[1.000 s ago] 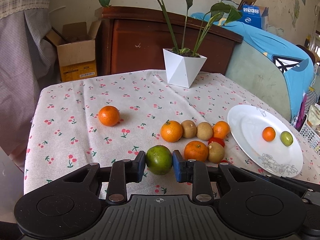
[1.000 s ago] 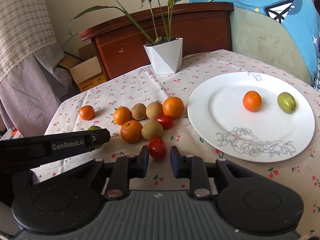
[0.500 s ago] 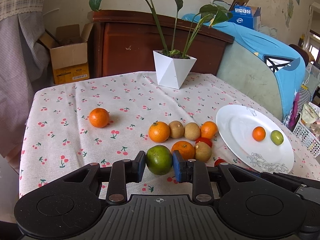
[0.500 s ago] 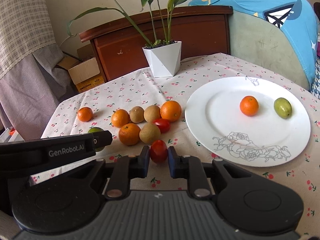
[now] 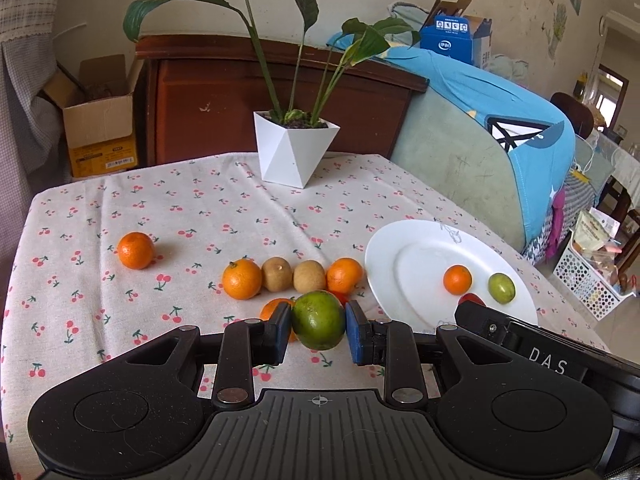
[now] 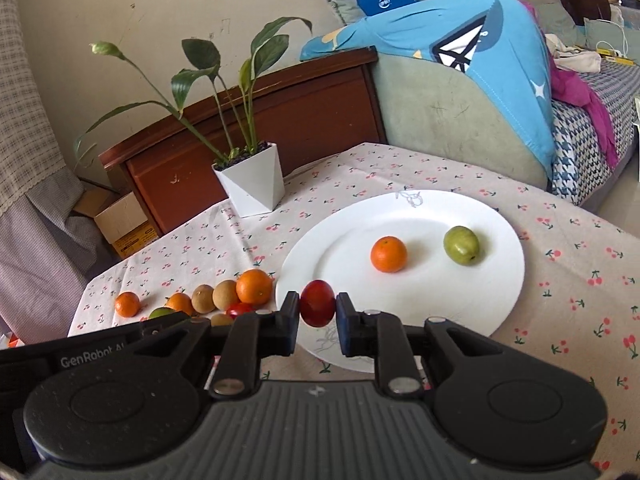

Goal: Organize fruits
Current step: 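Place the tomato on the plate with the right tool while the left tool places the green fruit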

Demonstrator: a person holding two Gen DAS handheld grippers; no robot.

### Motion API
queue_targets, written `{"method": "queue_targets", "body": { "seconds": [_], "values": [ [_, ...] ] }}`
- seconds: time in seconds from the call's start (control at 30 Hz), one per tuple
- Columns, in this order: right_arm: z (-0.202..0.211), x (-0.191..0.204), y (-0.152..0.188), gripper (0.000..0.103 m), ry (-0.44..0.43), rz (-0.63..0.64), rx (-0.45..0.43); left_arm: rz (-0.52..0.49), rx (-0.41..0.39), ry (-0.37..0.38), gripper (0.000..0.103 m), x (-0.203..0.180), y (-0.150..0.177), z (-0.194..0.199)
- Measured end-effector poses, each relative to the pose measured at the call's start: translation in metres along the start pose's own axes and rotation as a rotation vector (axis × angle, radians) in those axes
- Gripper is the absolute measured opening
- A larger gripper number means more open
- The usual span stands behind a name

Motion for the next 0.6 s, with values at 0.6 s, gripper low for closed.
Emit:
{"method": "queue_targets", "body": {
  "seconds": [0.6],
  "values": [
    [-0.006, -0.062, -0.014, 0.019, 0.053, -0.245, -0.014, -0.131, 0.091, 0.085, 0.027, -0.073, -0.009, -0.043]
  ]
}}
Point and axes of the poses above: each gripper's, at about its wrist camera, not at the fingertips, and z roughly against the way its jaws point, x to its left, y to its underside, the point moved 9 cm from there along -z, roughly the way its jaws point, and after that the axes turned 5 degrees about -z, right-handed, at the moved point
